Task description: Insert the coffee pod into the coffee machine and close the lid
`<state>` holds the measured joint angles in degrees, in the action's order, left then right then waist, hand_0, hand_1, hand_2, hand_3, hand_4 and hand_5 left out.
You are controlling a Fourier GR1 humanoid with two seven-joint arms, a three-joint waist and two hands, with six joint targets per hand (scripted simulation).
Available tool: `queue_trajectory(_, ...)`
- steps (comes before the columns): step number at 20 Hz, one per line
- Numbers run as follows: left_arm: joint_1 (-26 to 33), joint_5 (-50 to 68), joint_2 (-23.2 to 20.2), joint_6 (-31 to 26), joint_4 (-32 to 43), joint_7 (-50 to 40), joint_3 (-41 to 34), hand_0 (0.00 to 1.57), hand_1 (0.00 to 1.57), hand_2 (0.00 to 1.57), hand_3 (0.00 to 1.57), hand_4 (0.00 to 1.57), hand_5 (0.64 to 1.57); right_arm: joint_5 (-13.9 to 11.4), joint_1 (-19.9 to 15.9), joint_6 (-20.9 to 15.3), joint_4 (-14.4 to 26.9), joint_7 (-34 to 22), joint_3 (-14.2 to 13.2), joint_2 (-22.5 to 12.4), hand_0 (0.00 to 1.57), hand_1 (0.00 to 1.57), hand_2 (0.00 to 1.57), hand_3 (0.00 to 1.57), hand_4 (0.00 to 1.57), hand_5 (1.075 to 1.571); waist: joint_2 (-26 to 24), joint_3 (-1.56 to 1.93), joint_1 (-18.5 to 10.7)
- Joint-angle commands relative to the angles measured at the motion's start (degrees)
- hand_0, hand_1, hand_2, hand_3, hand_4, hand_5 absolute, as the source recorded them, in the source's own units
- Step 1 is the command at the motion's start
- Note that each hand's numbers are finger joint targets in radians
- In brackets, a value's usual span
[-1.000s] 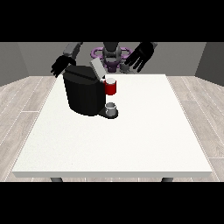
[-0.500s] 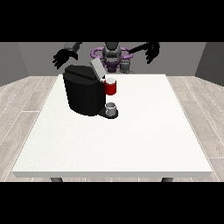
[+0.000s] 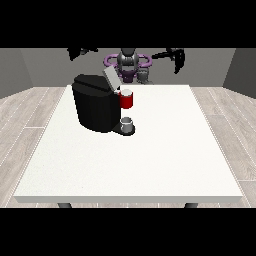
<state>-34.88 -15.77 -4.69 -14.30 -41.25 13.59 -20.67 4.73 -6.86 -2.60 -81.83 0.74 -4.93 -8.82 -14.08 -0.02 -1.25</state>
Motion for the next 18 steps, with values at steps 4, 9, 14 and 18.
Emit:
queue_trajectory(4,4.3,5.0,1.7,-4.2,-5.4,0.5,0.2,0.00,0.00,0.00,0.00,0.14,1.571,0.4,-4.7,2.4,-0.8,-0.7,0.6,-1.0,0.00,0.00,0.00,0.00,0.00,1.571,2.2,0.03,-5.2)
queue_trajectory(9,6.2,6.8,2.3,-4.2,-11.3,-1.6,1.7,0.00,0.00,0.00,0.00,0.00,1.571,0.0,-8.8,4.9,-0.8,-1.4,0.8,-3.1,0.00,0.00,0.00,0.00,0.14,1.571,4.3,0.03,-6.6)
queue_trajectory(14,11.2,9.3,4.3,-3.7,-17.8,-6.2,3.9,0.00,0.00,0.00,0.00,0.10,1.571,-2.9,-10.3,2.6,-1.2,-4.0,4.2,0.5,0.00,0.00,0.00,0.00,0.00,1.571,4.3,0.03,-6.5)
queue_trajectory(18,16.0,10.5,3.2,-3.3,-23.6,-5.7,4.7,0.00,0.00,0.00,0.00,0.00,1.571,-1.9,-11.0,5.2,1.4,-4.2,2.4,-1.3,0.00,0.00,0.00,0.00,0.00,1.571,6.7,0.03,-6.7)
